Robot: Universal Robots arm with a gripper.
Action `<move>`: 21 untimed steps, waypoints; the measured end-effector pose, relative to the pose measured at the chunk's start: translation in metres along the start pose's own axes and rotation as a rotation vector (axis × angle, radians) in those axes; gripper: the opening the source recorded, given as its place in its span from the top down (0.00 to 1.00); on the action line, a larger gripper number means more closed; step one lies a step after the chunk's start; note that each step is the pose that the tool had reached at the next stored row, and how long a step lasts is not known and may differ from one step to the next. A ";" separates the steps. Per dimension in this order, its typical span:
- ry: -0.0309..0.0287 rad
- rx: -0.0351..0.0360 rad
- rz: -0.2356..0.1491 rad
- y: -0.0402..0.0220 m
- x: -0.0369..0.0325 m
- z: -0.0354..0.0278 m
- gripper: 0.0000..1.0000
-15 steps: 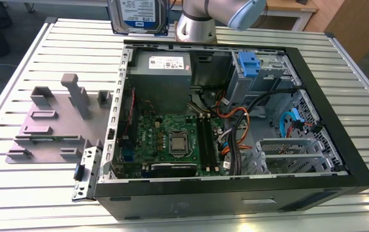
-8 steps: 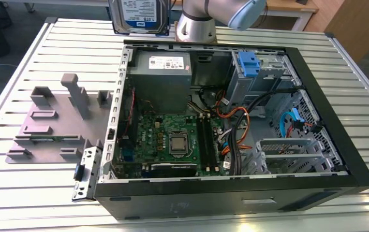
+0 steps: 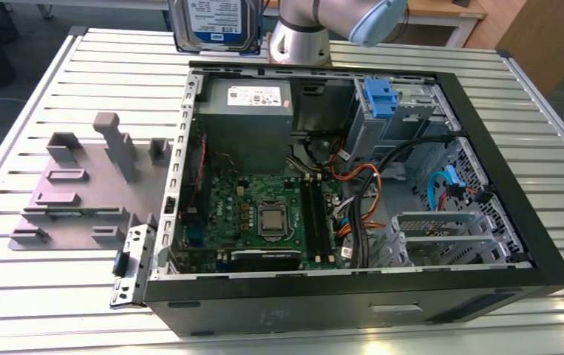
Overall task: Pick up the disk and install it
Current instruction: 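Pick up the disk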
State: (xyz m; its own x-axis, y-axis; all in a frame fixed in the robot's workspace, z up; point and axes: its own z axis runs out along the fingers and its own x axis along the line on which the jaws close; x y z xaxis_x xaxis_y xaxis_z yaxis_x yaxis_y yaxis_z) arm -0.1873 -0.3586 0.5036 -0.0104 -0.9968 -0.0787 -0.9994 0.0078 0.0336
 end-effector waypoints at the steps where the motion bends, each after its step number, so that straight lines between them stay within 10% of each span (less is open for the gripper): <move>1: 0.0000 0.0000 0.000 -0.0003 0.0000 0.0000 0.63; 21: -0.0001 0.0000 0.000 -0.0074 -0.0001 -0.0002 0.63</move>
State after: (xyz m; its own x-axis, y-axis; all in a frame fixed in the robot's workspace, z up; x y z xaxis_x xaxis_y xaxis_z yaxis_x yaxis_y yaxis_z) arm -0.1799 -0.3586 0.5036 -0.0104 -0.9968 -0.0787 -0.9994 0.0078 0.0336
